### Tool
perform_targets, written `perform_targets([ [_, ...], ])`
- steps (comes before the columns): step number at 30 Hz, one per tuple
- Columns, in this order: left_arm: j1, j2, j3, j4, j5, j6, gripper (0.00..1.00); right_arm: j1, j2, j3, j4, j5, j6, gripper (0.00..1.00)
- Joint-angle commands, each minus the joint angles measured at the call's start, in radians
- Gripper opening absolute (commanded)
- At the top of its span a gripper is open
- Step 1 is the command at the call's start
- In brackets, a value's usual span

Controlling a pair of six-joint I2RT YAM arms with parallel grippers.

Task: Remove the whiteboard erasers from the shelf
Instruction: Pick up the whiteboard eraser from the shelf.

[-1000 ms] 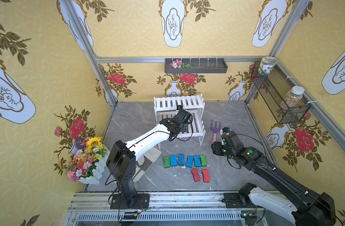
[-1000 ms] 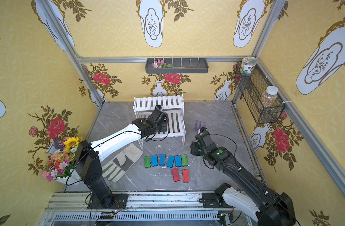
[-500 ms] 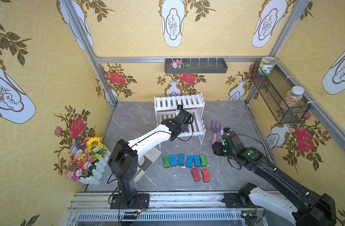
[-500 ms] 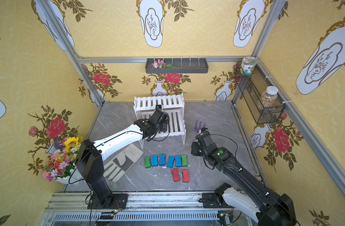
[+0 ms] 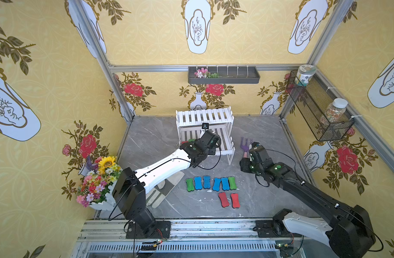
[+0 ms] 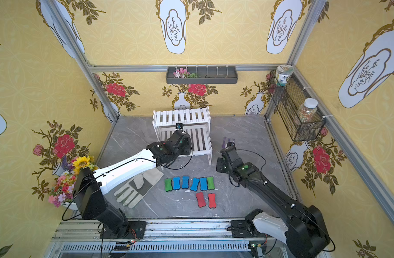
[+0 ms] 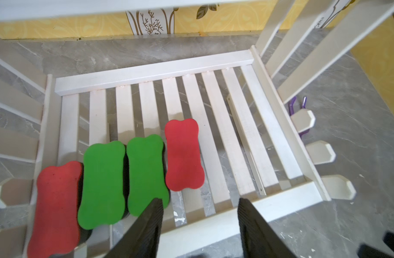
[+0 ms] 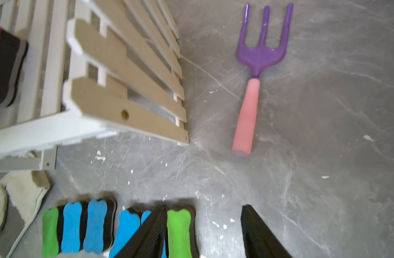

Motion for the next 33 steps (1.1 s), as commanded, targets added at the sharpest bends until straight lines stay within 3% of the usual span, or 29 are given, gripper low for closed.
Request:
perform_targets([
  [1,-0.001,-0.023,-0.024,-0.016,-0.009,-0.008,0.61,-0.041,0.034,0.0,0.146,0.044,0.013,0.55],
  [14,0.043,-0.087,-0.109,0.002,0.039,-0.028,0.66,-0.092,0.289,0.083,0.39,-0.076,-0.017,0.56],
  [23,0.059,-0.092,-0.119,0.027,0.055,-0.018,0.67,-0.018,0.28,0.051,0.466,-0.208,-0.024,0.55],
  [33,0.066,-0.023,-0.071,0.031,0.064,-0.017,0.67,0.016,0.161,0.057,0.349,-0.081,-0.04,0.59],
])
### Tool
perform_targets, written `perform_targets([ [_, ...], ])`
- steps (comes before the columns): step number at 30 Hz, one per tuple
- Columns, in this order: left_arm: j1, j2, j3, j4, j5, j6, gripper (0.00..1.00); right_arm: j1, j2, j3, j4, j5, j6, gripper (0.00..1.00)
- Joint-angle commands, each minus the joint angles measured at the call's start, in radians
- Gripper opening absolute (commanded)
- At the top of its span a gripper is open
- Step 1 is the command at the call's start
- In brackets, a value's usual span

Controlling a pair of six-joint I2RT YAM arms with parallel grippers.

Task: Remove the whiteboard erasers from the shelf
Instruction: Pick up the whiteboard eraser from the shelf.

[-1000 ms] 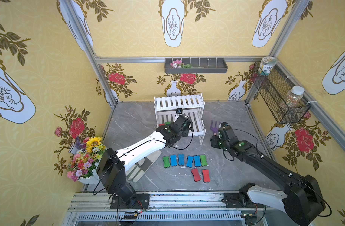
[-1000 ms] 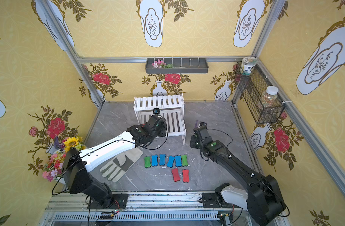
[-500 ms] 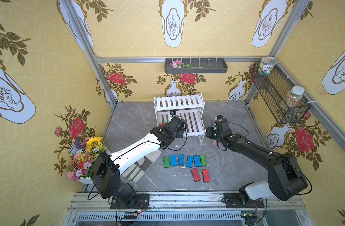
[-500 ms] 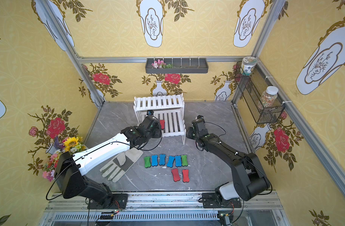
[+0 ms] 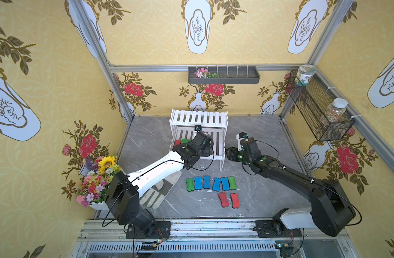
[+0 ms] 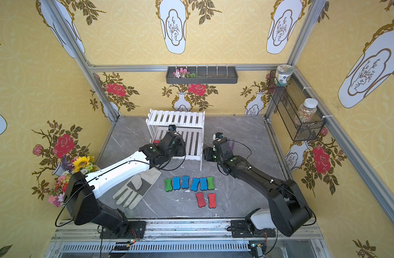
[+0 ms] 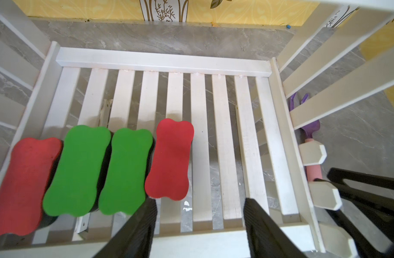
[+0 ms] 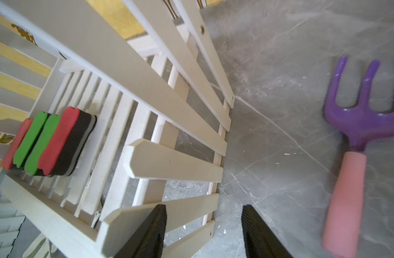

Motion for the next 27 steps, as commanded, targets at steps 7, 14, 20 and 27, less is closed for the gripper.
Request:
perform_targets([
  [7,0.063,0.039,0.042,-0.034,0.08,0.037,0.64,-0.015,-0.123,-0.025,-0.062,0.074,-0.028,0.59],
  [14,0.065,0.023,0.001,-0.001,0.133,0.089,0.64,-0.023,-0.121,-0.037,-0.063,0.064,-0.025,0.59],
  [20,0.067,0.037,-0.007,0.015,0.094,0.084,0.64,-0.027,-0.127,-0.036,-0.068,0.063,-0.027,0.59],
  [27,0.067,0.016,-0.02,0.046,0.074,0.085,0.65,-0.032,-0.133,-0.038,-0.07,0.065,-0.022,0.59],
])
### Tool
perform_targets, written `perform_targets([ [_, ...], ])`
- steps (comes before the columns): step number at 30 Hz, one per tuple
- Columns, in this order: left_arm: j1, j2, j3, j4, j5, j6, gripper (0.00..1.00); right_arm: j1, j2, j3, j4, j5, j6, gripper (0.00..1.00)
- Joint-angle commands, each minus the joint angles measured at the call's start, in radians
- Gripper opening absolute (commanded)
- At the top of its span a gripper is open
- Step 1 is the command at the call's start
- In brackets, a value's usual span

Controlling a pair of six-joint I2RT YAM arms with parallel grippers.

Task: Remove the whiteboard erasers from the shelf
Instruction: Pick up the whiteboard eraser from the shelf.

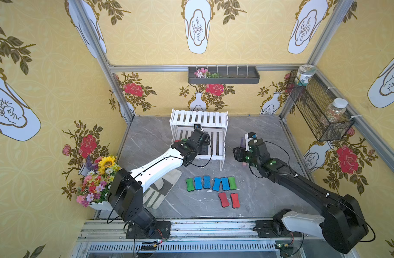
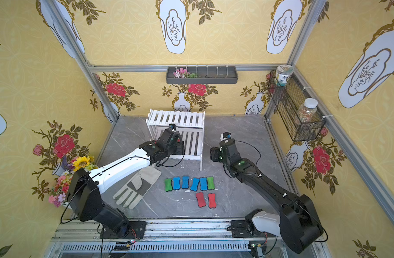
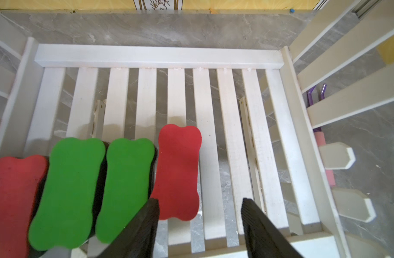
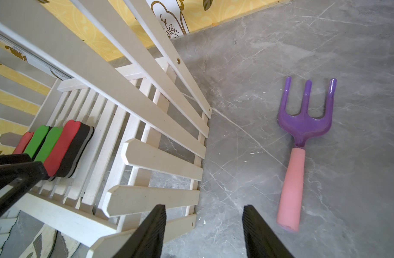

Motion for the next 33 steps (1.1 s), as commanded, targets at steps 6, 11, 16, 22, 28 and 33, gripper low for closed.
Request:
perform_targets([
  [6,0.001,0.034,-0.004,0.028,-0.071,0.028,0.65,0.0,-0.001,0.0,0.012,0.006,-0.005,0.59],
  [11,0.004,0.037,-0.006,0.046,-0.074,0.031,0.66,-0.002,-0.003,0.002,0.012,0.005,-0.008,0.59],
  [16,0.005,0.055,-0.007,0.047,-0.069,0.033,0.66,-0.003,-0.01,0.0,0.011,0.006,-0.007,0.6],
  [22,0.005,0.073,-0.001,0.038,-0.069,0.033,0.63,-0.008,-0.015,-0.001,0.008,0.006,-0.008,0.6],
  [28,0.005,0.083,0.003,0.02,-0.079,0.031,0.55,-0.014,-0.016,-0.002,0.01,0.003,-0.004,0.6],
  [33,0.005,0.096,0.007,-0.009,-0.098,0.022,0.56,-0.017,-0.014,-0.002,0.01,0.002,-0.004,0.6],
])
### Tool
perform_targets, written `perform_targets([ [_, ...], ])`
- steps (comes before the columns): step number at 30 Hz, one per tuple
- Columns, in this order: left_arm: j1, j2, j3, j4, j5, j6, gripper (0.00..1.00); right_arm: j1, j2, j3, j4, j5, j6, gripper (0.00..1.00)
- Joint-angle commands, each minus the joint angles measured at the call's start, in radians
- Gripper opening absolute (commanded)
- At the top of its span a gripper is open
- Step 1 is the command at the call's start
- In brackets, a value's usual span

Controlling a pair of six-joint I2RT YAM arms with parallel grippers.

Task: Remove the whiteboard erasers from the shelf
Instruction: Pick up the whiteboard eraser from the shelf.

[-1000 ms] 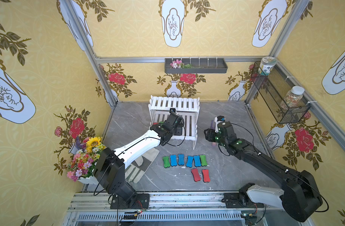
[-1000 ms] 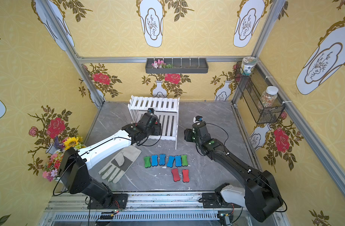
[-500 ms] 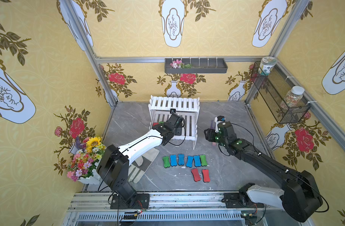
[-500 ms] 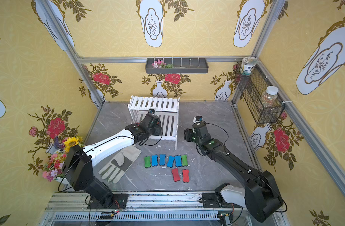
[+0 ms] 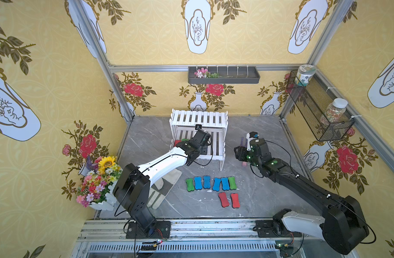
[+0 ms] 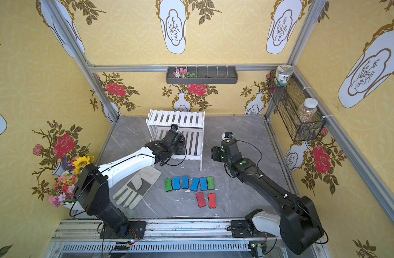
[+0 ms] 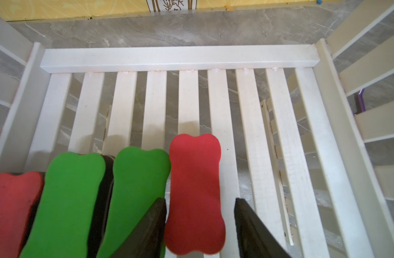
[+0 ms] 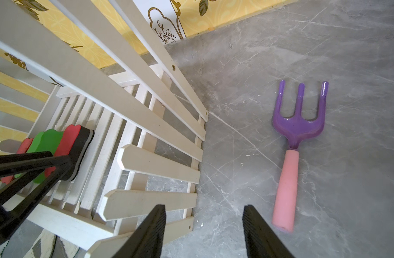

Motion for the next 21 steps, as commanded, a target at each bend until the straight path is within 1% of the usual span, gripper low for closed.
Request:
perform_targets([
  [1,0.001,0.017,0.0,-0.04,-0.015,-0.001,0.56,-0.001,-0.002,0.001,0.011,0.004,-0.003,0.6],
  [8,0.001,0.016,0.011,-0.037,-0.002,-0.003,0.44,-0.006,-0.002,0.006,0.008,0.004,-0.004,0.6],
  [11,0.0,0.018,0.014,-0.04,0.004,-0.006,0.45,-0.007,-0.002,0.006,0.001,0.004,-0.005,0.6],
  [14,-0.005,0.022,0.021,-0.051,0.004,-0.002,0.56,-0.01,-0.001,0.006,-0.001,0.005,-0.005,0.6],
  [16,-0.006,0.036,0.03,-0.076,-0.019,-0.004,0.55,-0.011,-0.001,0.006,0.001,0.003,-0.003,0.6],
  [20,-0.008,0.044,0.021,-0.085,-0.043,-0.011,0.45,-0.014,0.007,0.014,0.003,-0.003,-0.004,0.6],
  [21,-0.008,0.041,0.021,-0.085,-0.044,-0.013,0.44,-0.014,0.009,0.016,0.003,-0.002,-0.006,0.6],
])
